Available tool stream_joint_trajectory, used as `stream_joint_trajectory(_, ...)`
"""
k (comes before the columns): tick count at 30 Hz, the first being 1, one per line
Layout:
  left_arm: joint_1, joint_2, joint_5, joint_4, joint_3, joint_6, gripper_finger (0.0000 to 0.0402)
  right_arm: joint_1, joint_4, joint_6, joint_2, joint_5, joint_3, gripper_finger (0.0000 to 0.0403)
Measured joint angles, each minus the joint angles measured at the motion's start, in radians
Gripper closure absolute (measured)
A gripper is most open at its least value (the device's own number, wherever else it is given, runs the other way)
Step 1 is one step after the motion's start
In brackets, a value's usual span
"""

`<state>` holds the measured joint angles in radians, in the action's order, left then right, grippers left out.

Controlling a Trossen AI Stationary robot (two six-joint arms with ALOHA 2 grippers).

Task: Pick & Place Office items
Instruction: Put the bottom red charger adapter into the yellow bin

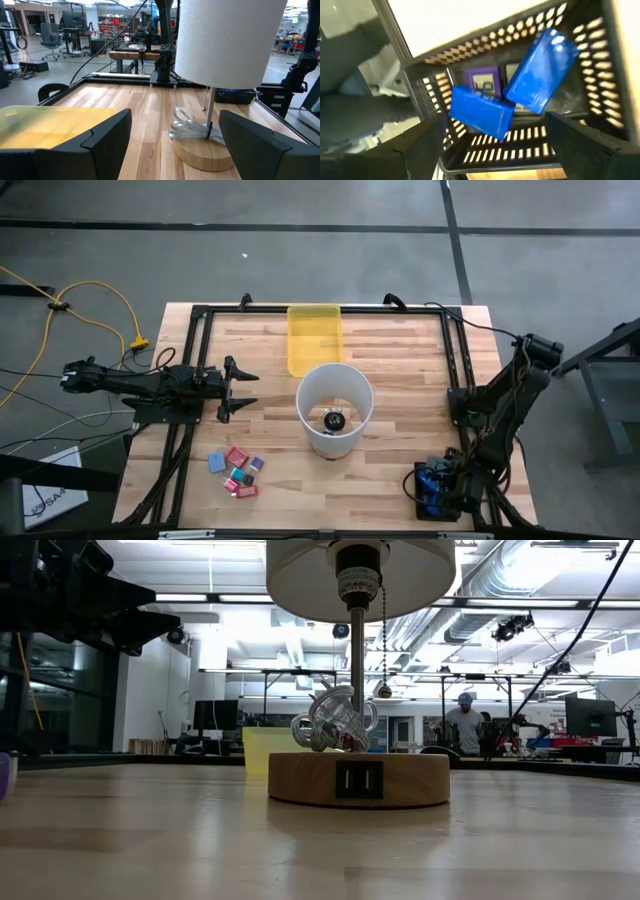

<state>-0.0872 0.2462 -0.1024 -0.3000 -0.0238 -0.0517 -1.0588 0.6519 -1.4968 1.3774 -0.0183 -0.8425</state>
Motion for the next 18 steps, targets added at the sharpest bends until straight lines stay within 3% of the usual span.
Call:
stream_joint_trajectory(10, 0.0, 0.0, 0.0, 0.0, 0.0, 0.0, 0.0109, 0.041, 0.079, 0.001, -0.136, -0.119, 0.0, 0.0076)
stream_joint_trajectory(18, 0.0, 0.0, 0.0, 0.0, 0.0, 0.0, 0.0109, 0.044, 0.119, 0.001, -0.154, -0.219, 0.0, 0.0076)
